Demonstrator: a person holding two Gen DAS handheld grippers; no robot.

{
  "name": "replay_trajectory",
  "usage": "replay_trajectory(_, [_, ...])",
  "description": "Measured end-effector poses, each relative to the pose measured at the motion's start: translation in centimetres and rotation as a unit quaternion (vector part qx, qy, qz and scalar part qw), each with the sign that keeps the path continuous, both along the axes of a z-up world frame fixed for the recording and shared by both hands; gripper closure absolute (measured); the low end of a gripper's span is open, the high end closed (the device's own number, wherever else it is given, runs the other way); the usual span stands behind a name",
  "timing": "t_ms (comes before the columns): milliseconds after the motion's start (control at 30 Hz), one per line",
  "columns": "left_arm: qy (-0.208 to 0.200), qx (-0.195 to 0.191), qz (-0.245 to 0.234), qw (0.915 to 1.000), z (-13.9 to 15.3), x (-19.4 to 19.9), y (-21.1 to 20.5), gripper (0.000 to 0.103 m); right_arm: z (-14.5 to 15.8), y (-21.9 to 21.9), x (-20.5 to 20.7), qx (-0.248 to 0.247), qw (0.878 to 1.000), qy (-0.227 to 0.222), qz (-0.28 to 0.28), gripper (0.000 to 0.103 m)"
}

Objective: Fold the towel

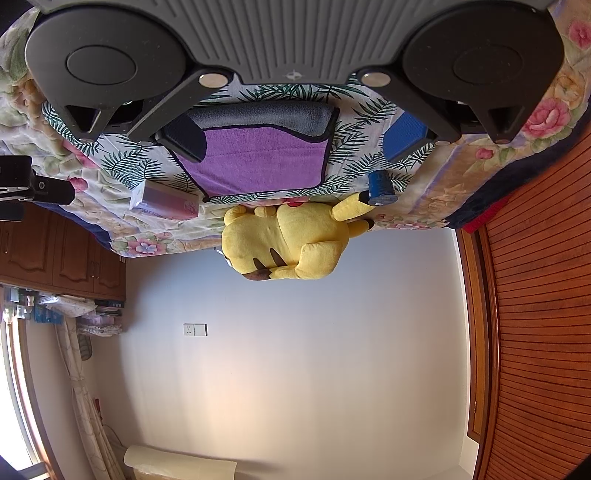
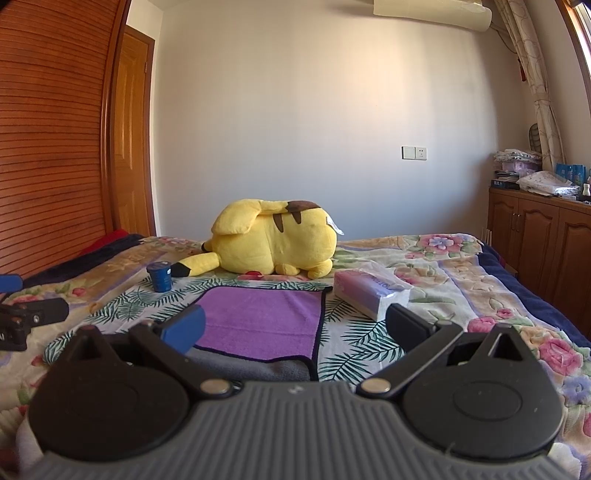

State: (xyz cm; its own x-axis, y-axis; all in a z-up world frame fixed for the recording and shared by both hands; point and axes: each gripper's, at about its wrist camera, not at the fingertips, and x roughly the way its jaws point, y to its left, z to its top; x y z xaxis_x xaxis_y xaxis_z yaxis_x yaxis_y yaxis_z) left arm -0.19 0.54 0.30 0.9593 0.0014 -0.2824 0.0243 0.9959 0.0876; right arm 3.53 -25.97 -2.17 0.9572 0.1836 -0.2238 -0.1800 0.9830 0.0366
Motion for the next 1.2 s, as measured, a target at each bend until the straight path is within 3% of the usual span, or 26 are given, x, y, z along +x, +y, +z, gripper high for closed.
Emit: replay_trajectory(1200, [0.001,0.003,0.000,1.0000,-0.12,0.07,-0.41,0.016,0.14,0.15,-0.05,-0.002,1.000,-0.001,0.001,0.000])
